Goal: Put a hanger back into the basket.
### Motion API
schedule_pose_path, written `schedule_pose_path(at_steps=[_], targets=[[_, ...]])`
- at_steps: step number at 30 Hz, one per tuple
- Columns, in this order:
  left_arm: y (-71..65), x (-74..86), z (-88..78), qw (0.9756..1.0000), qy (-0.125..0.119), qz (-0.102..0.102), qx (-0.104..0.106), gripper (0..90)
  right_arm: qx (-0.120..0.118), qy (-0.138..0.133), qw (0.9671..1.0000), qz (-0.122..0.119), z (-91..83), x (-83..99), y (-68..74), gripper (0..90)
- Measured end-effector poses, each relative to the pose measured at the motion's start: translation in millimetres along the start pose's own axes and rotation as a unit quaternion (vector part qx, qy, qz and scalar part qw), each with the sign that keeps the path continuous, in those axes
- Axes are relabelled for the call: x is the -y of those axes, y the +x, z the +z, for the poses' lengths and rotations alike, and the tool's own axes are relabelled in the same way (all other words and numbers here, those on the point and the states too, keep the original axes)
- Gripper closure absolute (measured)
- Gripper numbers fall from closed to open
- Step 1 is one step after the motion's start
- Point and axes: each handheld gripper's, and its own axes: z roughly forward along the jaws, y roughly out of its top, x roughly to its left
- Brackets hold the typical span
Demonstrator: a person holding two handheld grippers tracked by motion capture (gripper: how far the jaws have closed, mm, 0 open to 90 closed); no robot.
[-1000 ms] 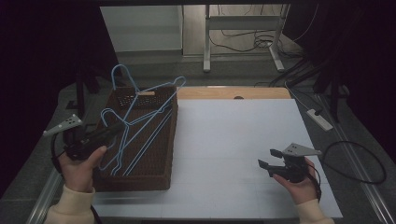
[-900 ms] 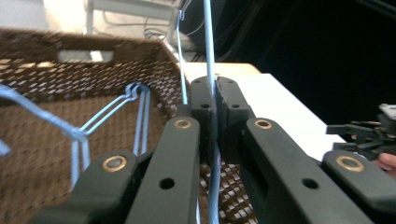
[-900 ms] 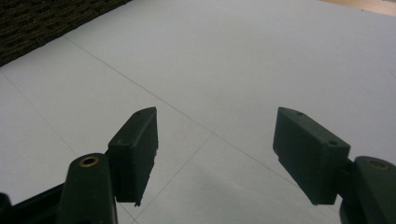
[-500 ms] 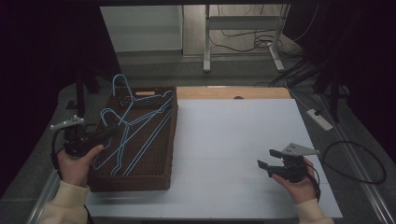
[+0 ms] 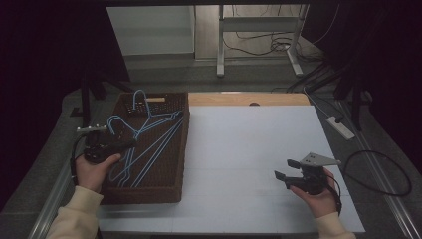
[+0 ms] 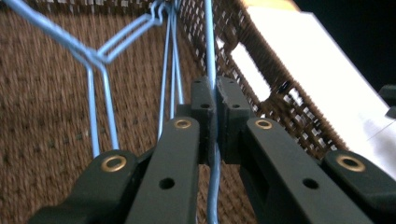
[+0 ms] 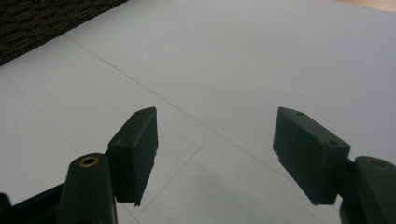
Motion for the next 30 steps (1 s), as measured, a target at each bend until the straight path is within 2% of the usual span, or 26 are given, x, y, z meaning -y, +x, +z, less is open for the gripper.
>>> schedule_pose_path(at_steps=[2,3,4,5,7,8,9,11,12,13,14,16,18,19,20,23,26,30], targets=[[1.0,-0.6,0.4,0.9993,0.029,-0.001,-0.023,85.8,-0.001,0.0,1.0,0.0,0.3,-0.1,0.3,31.8],[1.0,-0.6,0.4,0.9993,0.029,-0.001,-0.023,85.7,-0.002,0.001,1.0,-0.001,0.5,-0.1,0.2,31.8],[0.6,-1.5,2.4,0.998,0.05,0.002,-0.038,85.4,-0.003,0.001,1.0,-0.001,0.7,-0.2,0.3,31.7],[0.0,-2.8,4.5,0.997,0.066,0.006,-0.041,84.7,-0.003,0.001,1.0,0.0,0.8,-0.3,0.6,31.7],[-2.7,-4.4,7.6,0.9947,0.082,0.017,-0.06,82.1,-0.002,0.0,1.0,0.0,0.7,-0.4,0.9,31.7],[-2.7,-4.4,7.6,0.9947,0.082,0.017,-0.06,80.3,-0.002,0.0,1.0,0.0,0.7,-0.4,0.9,31.7],[-4.0,-5.4,9.8,0.9935,0.09,0.023,-0.066,80.3,-0.002,0.0,1.0,-0.001,0.6,-0.5,1.0,31.7],[-5.3,-5.9,11.0,0.9927,0.085,0.03,-0.08,73.9,-0.003,-0.001,1.0,-0.001,0.1,-0.5,0.8,31.7],[-6.4,-5.7,9.9,0.993,0.075,0.037,-0.084,69.4,-0.003,-0.001,1.0,-0.002,-0.2,-0.5,0.7,31.7],[-6.4,-5.7,9.9,0.993,0.075,0.037,-0.084,65.4,-0.004,0.0,1.0,-0.002,-0.4,-0.5,0.6,31.7],[-7.1,-5.4,8.5,0.9929,0.067,0.046,-0.087,65.4,-0.004,0.0,1.0,-0.002,-0.4,-0.5,0.6,31.7],[-8.7,-5.3,4.4,0.9931,0.05,0.053,-0.092,53.5,-0.004,-0.001,1.0,-0.002,-0.4,-0.6,0.6,31.7],[-12.3,-5.1,-2.4,0.9943,0.027,0.063,-0.082,45.9,-0.005,-0.001,1.0,-0.002,-0.4,-0.8,1.0,31.7],[-12.3,-5.1,-2.4,0.9943,0.027,0.063,-0.082,44.6,-0.005,-0.001,1.0,-0.002,-0.4,-0.8,1.0,31.7],[-15.4,-4.6,-6.5,0.9952,0.015,0.067,-0.069,44.6,-0.004,-0.001,1.0,-0.002,-0.5,-1.0,1.3,31.6],[-23.7,-2.1,-13.9,0.9956,-0.007,0.081,-0.046,41.3,-0.003,-0.002,1.0,-0.003,-0.7,-1.3,2.0,31.7],[-35.2,3.7,-20.2,0.9943,-0.024,0.101,-0.023,37.3,-0.005,-0.003,1.0,-0.002,-0.9,-1.5,2.5,31.5],[-49.9,15.1,-25.1,0.9908,-0.045,0.127,0.004,34.5,-0.01,-0.002,0.9999,-0.003,-0.7,-1.5,2.6,31.3]])
